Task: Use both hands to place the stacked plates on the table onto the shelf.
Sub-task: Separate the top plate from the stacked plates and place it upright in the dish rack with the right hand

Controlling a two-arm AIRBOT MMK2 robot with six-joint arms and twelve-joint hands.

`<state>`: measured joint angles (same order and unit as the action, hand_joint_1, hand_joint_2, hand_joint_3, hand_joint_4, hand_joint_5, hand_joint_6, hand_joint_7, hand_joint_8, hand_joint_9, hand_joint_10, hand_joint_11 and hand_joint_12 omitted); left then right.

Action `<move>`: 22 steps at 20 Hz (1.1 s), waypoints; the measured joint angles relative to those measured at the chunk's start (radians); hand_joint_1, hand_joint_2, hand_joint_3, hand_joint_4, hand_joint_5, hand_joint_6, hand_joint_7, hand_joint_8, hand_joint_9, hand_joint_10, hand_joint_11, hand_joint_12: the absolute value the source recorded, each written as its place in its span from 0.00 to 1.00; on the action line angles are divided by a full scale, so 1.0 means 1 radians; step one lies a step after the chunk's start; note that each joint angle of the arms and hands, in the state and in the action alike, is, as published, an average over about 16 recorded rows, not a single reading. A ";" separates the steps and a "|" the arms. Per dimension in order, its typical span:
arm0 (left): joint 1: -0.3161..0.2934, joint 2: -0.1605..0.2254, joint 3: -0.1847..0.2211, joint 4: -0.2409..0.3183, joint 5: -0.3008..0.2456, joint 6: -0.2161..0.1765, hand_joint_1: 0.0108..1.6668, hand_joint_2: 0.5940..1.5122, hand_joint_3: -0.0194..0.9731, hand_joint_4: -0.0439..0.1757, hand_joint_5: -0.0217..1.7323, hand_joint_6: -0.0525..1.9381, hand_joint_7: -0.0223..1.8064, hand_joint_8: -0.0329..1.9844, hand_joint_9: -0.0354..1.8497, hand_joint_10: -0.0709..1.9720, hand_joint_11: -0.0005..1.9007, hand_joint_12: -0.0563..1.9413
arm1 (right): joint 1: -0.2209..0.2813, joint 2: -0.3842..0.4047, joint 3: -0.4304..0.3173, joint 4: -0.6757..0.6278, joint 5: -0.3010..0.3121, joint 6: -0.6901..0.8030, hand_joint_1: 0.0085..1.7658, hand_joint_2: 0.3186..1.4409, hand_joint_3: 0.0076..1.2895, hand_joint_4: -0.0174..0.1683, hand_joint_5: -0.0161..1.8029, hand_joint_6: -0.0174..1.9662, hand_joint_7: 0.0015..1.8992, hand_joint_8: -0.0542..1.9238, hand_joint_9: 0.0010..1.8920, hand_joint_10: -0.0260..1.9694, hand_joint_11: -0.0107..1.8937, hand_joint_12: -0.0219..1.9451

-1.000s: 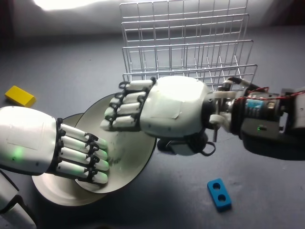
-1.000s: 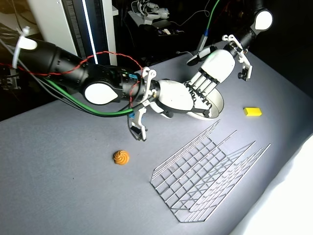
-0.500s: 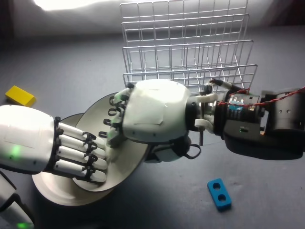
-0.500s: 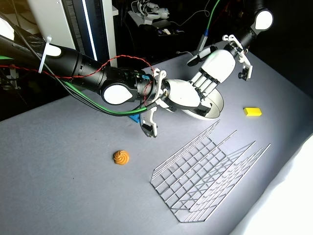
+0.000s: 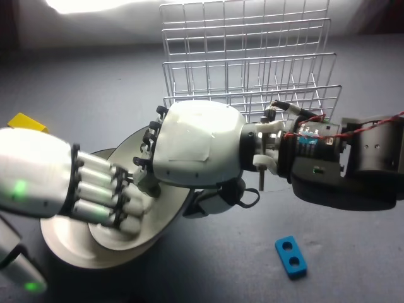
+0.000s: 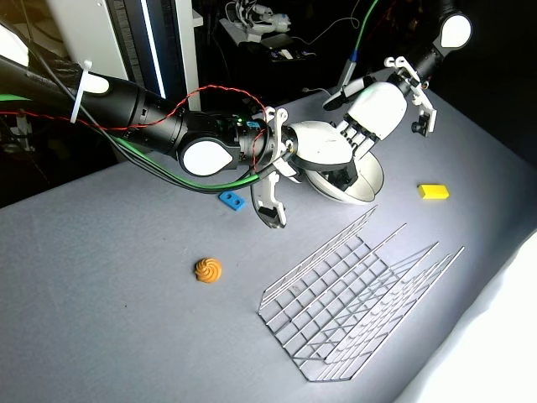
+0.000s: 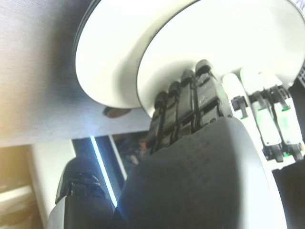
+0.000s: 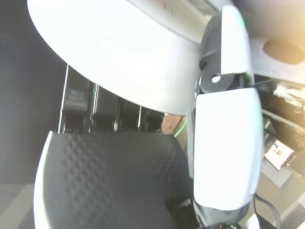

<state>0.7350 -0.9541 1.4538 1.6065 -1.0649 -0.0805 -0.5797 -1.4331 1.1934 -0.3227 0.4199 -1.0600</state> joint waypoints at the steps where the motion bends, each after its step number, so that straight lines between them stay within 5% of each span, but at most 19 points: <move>1: -0.007 0.001 0.007 -0.001 -0.005 -0.003 0.01 0.56 0.03 0.19 0.03 0.04 0.03 0.03 0.03 0.04 0.01 0.03 | 0.002 0.000 0.000 0.001 0.000 0.002 0.63 0.54 0.01 0.16 0.50 0.33 0.53 0.26 0.60 0.08 0.47 0.59; 22: -0.105 0.022 0.246 -0.043 -0.113 -0.070 0.01 0.56 0.03 0.21 0.04 0.04 0.05 0.02 0.05 0.04 0.01 0.03 | 0.078 0.032 -0.082 0.009 -0.071 0.036 0.64 0.54 0.00 0.08 0.54 0.41 0.60 0.33 0.73 0.04 0.49 0.60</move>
<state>0.6304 -0.9319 1.6993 1.5639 -1.1777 -0.1501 -0.5019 -1.4008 1.1119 -0.3134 0.3493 -1.0236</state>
